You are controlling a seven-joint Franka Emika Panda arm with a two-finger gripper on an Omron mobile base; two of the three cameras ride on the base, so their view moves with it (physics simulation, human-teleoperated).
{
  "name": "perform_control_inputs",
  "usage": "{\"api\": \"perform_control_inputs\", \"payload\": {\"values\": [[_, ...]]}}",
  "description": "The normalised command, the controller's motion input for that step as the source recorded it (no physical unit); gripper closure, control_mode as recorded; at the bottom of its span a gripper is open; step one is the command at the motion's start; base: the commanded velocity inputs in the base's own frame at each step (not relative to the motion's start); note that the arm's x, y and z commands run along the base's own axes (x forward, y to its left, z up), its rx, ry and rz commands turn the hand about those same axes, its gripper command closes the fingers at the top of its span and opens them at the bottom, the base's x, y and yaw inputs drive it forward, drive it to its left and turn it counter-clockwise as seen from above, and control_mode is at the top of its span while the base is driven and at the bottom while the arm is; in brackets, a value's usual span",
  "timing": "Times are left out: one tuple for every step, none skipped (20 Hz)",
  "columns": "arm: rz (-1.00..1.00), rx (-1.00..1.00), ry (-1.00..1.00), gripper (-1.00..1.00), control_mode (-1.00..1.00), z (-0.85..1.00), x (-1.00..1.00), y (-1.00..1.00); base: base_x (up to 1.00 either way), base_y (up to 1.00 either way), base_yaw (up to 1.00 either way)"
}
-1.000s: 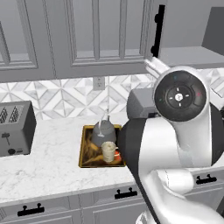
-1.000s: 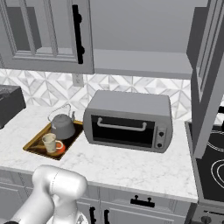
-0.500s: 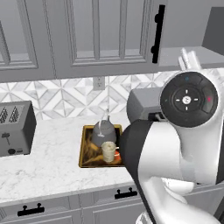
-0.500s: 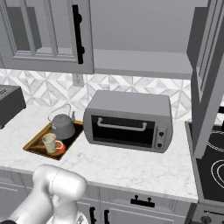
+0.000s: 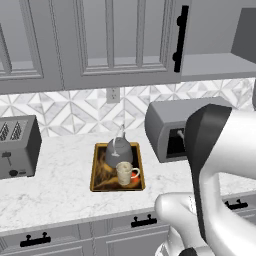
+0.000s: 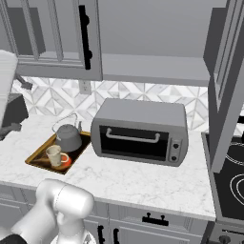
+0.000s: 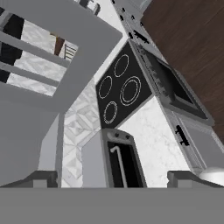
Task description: Pick the kettle from the counter and place it on the tray. Then pick the mug from the cabinet and place it on the tray. Then close the cabinet doors.
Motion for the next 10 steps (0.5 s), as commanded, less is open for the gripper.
{"api": "perform_control_inputs", "payload": {"values": [[0.0,0.16,-0.03,-1.0,-1.0,-0.07,-0.04,-1.0,0.0,0.0,0.0],[0.0,0.12,0.0,-1.0,-1.0,-0.06,-0.01,-0.99,0.0,0.0,0.0],[0.0,0.05,0.0,-1.0,-1.0,-0.06,0.0,-0.91,0.0,0.0,0.0],[0.0,0.06,-0.02,-1.0,-1.0,-0.07,0.0,-1.0,0.0,0.0,0.0],[0.0,0.1,-0.01,-1.0,-1.0,-0.1,0.0,-1.0,0.0,0.0,0.0],[0.0,0.08,-0.03,-1.0,-1.0,-0.13,-0.04,-1.0,0.0,0.0,0.0],[0.0,0.03,-0.04,-1.0,-1.0,-0.12,-0.04,-0.94,0.0,0.0,0.0],[0.0,0.03,-0.01,-1.0,-1.0,-0.15,0.0,-1.0,0.0,0.0,0.0],[0.0,0.05,-0.02,-1.0,-1.0,-0.16,0.0,-1.0,0.0,0.0,0.0],[0.0,0.0,0.0,-1.0,-1.0,-0.23,0.0,-0.88,0.0,0.0,0.0]]}}
